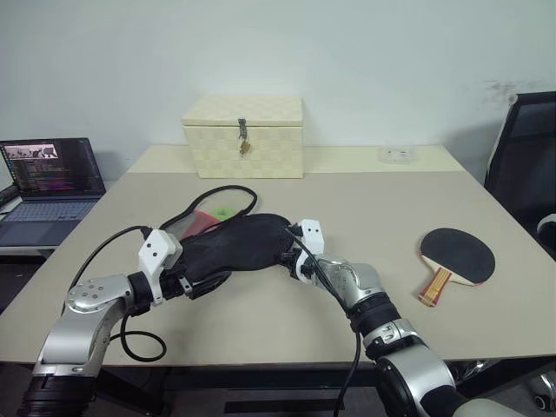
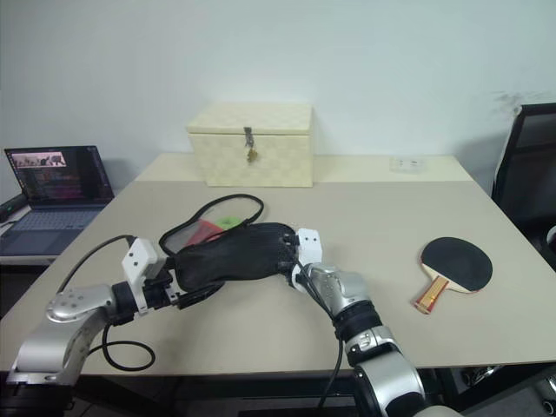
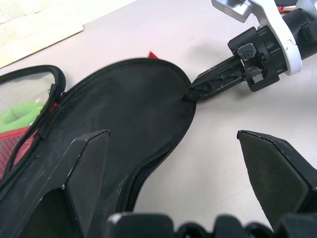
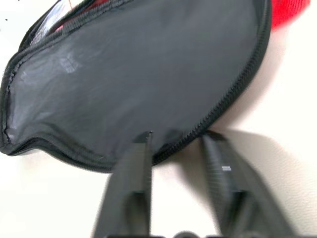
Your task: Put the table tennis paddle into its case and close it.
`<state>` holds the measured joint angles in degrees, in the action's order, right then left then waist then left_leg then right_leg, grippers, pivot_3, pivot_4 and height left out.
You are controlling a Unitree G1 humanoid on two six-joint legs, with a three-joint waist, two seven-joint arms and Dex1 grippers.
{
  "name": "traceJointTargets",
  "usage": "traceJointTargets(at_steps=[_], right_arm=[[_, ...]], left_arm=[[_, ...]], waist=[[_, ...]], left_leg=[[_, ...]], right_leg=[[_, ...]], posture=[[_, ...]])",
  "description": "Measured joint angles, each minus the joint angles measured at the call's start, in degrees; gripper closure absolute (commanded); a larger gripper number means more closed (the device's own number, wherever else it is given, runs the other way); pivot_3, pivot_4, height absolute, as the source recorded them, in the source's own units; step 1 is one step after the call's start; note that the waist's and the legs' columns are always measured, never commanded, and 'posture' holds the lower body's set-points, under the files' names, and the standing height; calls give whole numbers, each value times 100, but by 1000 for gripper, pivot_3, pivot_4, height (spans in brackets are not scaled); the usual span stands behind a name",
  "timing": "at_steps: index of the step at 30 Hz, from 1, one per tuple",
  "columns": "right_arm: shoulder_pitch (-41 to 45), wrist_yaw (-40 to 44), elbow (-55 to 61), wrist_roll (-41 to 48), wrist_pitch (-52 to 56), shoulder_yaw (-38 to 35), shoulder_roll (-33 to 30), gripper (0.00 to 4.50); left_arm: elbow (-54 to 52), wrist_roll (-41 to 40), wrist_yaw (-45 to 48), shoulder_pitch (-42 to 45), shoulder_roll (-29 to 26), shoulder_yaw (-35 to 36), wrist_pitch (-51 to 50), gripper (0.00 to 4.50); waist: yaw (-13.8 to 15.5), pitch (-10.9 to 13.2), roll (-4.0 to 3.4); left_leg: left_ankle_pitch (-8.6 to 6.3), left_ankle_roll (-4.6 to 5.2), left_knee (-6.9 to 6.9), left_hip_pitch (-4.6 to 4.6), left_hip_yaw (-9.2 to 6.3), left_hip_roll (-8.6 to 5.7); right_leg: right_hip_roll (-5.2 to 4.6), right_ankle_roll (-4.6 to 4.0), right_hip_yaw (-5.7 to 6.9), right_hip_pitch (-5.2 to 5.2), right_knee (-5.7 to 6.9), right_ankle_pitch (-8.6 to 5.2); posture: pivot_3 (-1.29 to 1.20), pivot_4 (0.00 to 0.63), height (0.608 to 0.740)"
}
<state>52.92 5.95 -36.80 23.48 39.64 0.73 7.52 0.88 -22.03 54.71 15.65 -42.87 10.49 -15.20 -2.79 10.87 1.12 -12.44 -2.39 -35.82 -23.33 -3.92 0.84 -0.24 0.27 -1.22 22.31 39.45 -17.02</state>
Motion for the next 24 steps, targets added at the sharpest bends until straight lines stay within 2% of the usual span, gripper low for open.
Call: traceJointTargets(at_steps=[1,9,15,19,24], right_arm=[[0,-9,0,44,16,-3,0,4487],[-3,-79,124,250,182,-8,-1,4487],[-211,252,1318,335,983,117,-139,4487],[-550,767,1864,351,1599,297,-954,4487],[-464,1539,2085,234,1918,334,-2244,4487]], left_arm=[[26,16,2,15,3,-6,22,0],[182,69,81,184,38,-117,82,0],[179,62,120,250,48,-139,84,0],[160,53,180,306,57,-188,78,0],[160,54,233,469,156,-299,77,0]], waist=[[-4,0,0],[-20,0,0],[-18,0,0],[62,1,-1],[90,2,-2]], left_leg=[[0,0,-1,0,-1,0],[0,0,-1,0,-2,0],[0,0,0,-6,-9,0],[0,0,-8,-12,-13,-10],[0,0,-8,-13,-10,-8]], right_leg=[[0,0,1,0,0,0],[0,0,2,0,3,0],[0,-3,6,2,-1,-2],[-4,-1,13,1,-3,-2],[1,-1,14,3,-4,-3]], posture=[[0,150,740],[0,150,740],[0,150,740],[0,150,740],[0,150,740]])
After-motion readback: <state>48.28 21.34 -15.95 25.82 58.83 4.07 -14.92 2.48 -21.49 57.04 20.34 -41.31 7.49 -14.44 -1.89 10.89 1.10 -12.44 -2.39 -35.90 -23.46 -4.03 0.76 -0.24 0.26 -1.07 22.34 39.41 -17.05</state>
